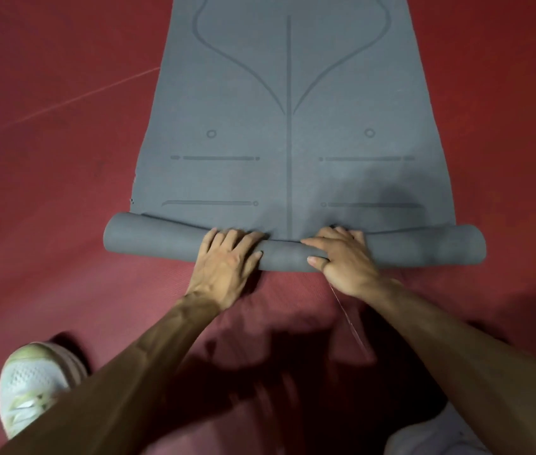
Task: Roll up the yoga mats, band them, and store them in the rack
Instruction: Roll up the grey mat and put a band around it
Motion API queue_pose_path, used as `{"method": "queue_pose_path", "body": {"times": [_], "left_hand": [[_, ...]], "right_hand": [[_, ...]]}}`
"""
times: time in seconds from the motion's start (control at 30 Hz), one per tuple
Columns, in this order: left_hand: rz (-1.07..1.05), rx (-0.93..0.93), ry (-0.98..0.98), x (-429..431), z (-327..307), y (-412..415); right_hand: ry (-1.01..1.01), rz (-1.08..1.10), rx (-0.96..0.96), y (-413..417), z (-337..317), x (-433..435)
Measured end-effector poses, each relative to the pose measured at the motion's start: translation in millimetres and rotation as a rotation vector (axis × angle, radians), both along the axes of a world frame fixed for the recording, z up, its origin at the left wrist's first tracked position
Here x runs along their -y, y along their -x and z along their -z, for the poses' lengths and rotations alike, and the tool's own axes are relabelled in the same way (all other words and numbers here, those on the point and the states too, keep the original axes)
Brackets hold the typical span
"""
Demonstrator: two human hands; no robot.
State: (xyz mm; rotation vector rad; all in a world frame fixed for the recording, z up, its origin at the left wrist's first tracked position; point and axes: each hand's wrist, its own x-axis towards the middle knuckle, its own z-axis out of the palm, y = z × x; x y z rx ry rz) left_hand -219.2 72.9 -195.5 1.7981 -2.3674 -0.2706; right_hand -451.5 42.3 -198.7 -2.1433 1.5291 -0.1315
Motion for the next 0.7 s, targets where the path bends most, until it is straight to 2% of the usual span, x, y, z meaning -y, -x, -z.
{"method": "queue_pose_path", "body": {"times": [0.13,0.23,0.33,0.4,0.53,0.7], "left_hand": [[0.058,0.102,0.022,-5,8,-5],[0.021,0.084,0.041,-3,11,2],[0.023,0.080,0.036,7,11,2],[0.057,0.062,0.038,13,12,-3],[0.129,0.111,0.035,29,9,-7],[0.119,0.214,-0.202,58,-8,-3]], "right_hand": [[-0.121,0.015,0.014,-1,-6,22],[-0.204,0.013,0.024,-1,-7,33],[-0.204,-0.027,0.006,-1,-5,37],[-0.110,-0.037,-0.001,0,-1,33],[0.221,0.050,0.020,-2,7,18],[0.417,0.096,0.048,-10,6,5]]}}
